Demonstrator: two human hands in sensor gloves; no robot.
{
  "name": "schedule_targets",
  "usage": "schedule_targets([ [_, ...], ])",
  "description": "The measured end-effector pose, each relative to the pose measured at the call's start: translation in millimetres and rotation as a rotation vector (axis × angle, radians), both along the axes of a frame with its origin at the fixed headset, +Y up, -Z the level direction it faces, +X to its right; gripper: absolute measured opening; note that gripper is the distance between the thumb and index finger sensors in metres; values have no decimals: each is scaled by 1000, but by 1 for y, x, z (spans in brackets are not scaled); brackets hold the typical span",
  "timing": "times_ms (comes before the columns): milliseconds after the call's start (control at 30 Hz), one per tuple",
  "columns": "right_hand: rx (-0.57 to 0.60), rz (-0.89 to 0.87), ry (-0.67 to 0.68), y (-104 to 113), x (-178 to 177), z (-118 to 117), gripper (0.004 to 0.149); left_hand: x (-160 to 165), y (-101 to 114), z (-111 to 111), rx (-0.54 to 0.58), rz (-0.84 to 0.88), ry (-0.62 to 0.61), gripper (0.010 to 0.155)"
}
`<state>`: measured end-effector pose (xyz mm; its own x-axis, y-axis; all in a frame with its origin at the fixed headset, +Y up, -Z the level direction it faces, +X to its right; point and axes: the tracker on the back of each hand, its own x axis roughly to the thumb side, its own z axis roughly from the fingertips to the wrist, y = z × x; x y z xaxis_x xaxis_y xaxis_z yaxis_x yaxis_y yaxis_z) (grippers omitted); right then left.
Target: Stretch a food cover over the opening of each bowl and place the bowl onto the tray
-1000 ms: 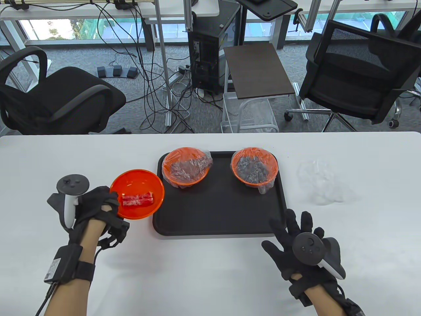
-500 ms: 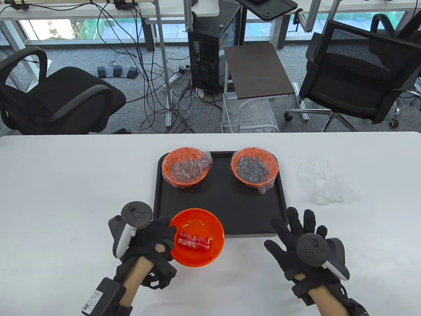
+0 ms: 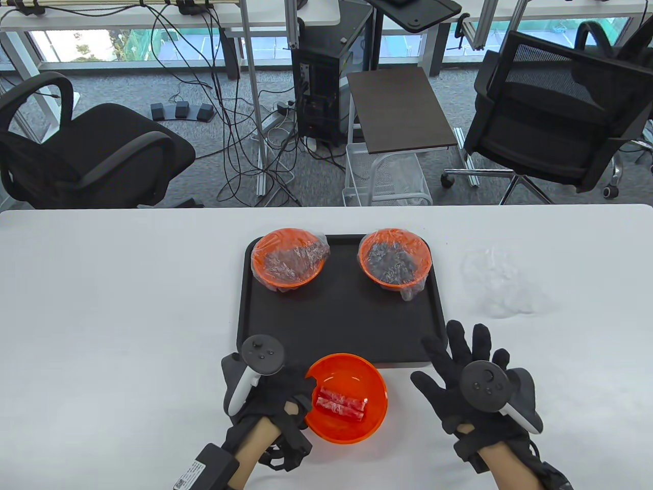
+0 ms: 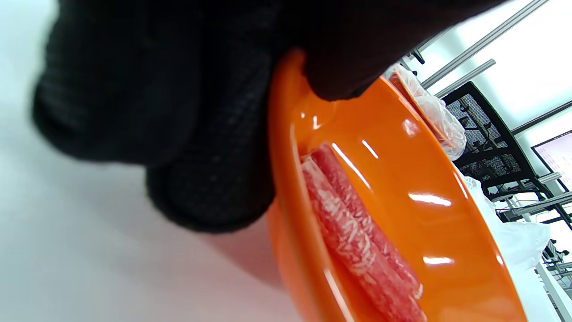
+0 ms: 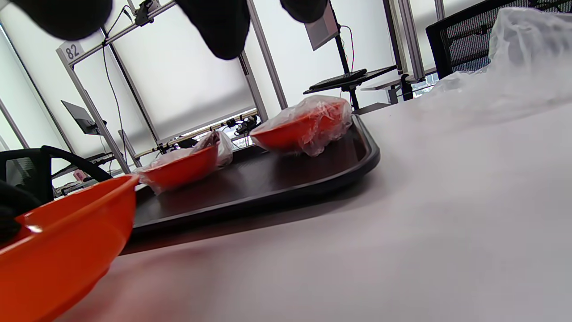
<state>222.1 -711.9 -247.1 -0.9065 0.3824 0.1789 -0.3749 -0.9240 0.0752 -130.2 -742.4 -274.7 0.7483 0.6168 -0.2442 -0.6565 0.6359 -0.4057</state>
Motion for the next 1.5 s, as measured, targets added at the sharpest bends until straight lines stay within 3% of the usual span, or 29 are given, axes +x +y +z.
schedule_targets([
  [733, -48, 9, 10, -6, -2, -2, 83, 18, -15, 0, -26, -13, -17, 51],
  [900, -60, -15, 1, -6, 1, -3, 83, 14, -12, 4, -38, -27, -6, 64],
  [1000, -53, -65, -23, -4, 10, -4, 84, 6, 11, 11, 48, -87, -7, 70],
  [1167, -49, -122, -86, -4, 32, -8, 85, -10, 54, 19, 375, -200, -96, 76],
  [1333, -76, -149, -150, -9, 50, -12, 86, -27, 53, 19, 517, -421, -113, 89],
  [1400, -76, -156, -173, -11, 56, -13, 87, -31, 45, 17, 507, -492, -113, 92],
  [1500, -72, -165, -211, -12, 63, -15, 90, -36, 33, 14, 368, -586, -132, 95],
])
